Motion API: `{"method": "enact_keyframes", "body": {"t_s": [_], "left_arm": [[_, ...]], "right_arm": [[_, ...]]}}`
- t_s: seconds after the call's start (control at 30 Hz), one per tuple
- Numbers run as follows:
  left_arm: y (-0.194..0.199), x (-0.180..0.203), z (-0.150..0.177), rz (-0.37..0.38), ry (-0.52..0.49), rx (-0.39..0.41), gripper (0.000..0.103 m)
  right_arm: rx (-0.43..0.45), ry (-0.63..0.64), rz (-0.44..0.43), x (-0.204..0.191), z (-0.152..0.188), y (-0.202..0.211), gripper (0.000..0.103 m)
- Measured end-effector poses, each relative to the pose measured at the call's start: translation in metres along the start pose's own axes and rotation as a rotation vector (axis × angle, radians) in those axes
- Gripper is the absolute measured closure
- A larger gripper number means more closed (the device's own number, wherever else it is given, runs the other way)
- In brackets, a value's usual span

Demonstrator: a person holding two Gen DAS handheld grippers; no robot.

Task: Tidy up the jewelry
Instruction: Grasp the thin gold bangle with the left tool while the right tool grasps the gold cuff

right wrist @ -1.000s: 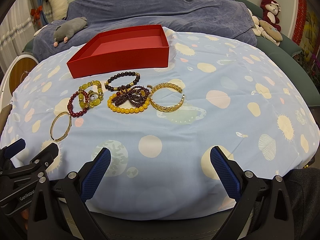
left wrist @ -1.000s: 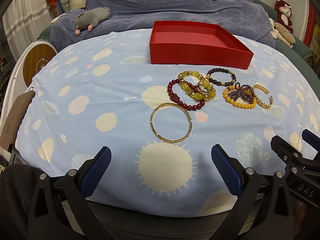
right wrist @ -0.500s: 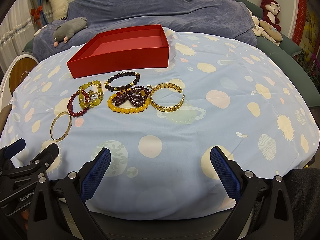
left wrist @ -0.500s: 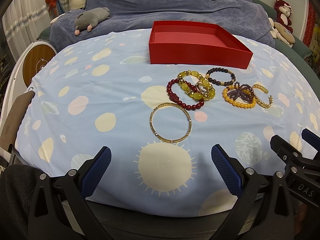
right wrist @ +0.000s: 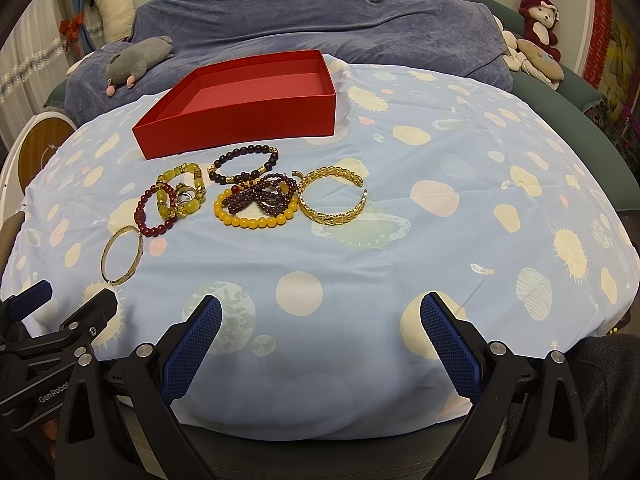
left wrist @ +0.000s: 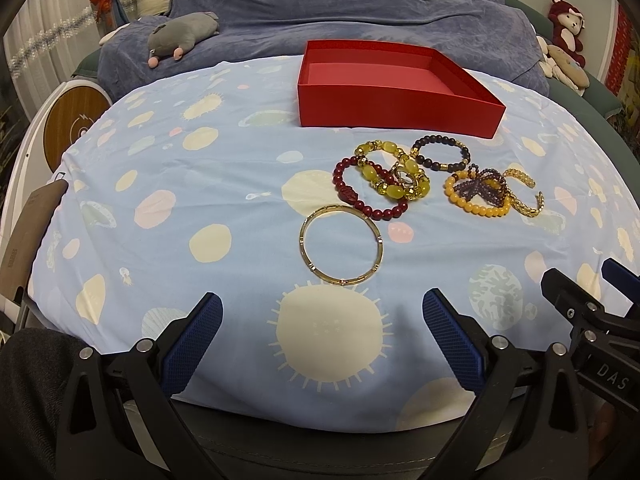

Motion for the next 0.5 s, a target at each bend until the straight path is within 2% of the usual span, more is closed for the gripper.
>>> {"method": "enact_keyframes", "body": {"t_s": [0.27, 0.5], "left_arm": [[-0.009, -0.045, -0.014, -0.009, 0.141, -0.024, 0.007], [-0.023, -0.051, -0.022, -0.025, 0.132, -0.035, 0.009]], "right_arm": [[-0.01, -0.078, -0.003, 0.021, -0.002, -0.002, 0.007], [-0.018, -0.118, -0.001, 0.027, -0.005, -0.004, 0.007]]}}
Point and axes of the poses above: each gripper's, at about its wrist camera, not at the fingertips, and y roughly against the way its jaws point, x to its right, z to its underside, the point moved 6 cm from there along -y, roughly the way its jaws point, and after that the axes turned 5 degrees about -z, right-handed, at the moved point
